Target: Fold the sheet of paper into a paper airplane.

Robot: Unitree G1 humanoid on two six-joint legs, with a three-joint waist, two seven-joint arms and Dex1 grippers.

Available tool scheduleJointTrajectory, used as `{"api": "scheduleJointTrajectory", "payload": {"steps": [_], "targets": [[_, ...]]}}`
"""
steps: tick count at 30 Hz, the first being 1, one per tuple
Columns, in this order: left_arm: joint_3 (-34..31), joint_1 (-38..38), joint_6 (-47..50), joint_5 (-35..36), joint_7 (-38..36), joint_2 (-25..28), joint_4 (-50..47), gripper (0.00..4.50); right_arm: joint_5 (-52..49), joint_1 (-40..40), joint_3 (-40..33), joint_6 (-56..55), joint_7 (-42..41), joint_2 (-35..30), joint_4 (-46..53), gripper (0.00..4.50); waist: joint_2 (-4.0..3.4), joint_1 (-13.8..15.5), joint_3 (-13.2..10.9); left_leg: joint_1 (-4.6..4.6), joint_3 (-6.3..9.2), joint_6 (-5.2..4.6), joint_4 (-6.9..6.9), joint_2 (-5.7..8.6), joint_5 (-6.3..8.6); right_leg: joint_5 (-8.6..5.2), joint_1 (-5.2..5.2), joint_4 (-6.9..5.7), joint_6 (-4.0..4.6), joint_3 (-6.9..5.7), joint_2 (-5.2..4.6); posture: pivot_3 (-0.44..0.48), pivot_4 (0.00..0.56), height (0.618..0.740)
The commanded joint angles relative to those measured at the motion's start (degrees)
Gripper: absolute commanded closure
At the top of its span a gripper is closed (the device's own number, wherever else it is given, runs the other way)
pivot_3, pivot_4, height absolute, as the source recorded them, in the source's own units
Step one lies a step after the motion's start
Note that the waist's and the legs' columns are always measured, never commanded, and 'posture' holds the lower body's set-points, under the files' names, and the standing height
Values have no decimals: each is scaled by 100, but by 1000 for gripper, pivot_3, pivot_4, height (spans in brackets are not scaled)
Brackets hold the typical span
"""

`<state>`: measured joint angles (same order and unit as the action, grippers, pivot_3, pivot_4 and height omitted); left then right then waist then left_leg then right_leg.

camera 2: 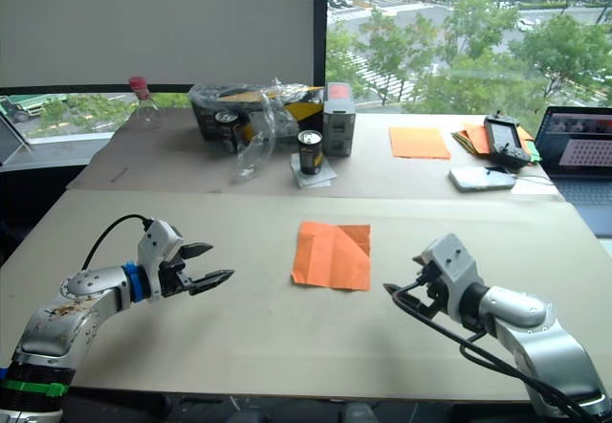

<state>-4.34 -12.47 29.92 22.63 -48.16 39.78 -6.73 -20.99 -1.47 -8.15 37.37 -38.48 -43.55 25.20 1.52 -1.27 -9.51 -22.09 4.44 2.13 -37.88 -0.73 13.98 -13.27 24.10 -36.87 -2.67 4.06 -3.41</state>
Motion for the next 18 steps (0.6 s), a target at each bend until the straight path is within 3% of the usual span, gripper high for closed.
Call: {"api": "scheduleJointTrajectory", "payload": {"steps": [1,4,10,13,18], "targets": [[-313,-230,269,490,-69,-62,-186,0,-7,-15,-222,-48,-59,-146,85,26,0,0,0,0,0,0,0,0,0,0,0,0,0,0,0,0,150,732],[-322,-748,874,1007,-147,-131,-362,0,-108,-37,-339,200,-151,-352,193,26,4,47,-2,-4,2,0,-4,1,0,0,1,-4,0,-4,-1,0,150,732],[100,-1137,983,925,-448,45,-441,0,-257,-70,-315,589,-300,-668,525,26,3,-21,-2,-1,2,0,-4,1,0,0,-2,-1,-1,-3,1,0,150,732],[363,-1296,948,730,-619,199,-383,733,-306,-183,-184,780,-363,-826,664,0,3,-54,-2,-1,3,0,-3,0,0,0,0,-5,-1,-3,3,0,150,732],[653,-1410,806,419,-825,420,-252,2432,-82,-971,417,851,-359,-849,286,1571,3,-117,-2,2,3,0,-3,0,0,-1,-2,-6,-1,-2,3,0,150,732]]}}
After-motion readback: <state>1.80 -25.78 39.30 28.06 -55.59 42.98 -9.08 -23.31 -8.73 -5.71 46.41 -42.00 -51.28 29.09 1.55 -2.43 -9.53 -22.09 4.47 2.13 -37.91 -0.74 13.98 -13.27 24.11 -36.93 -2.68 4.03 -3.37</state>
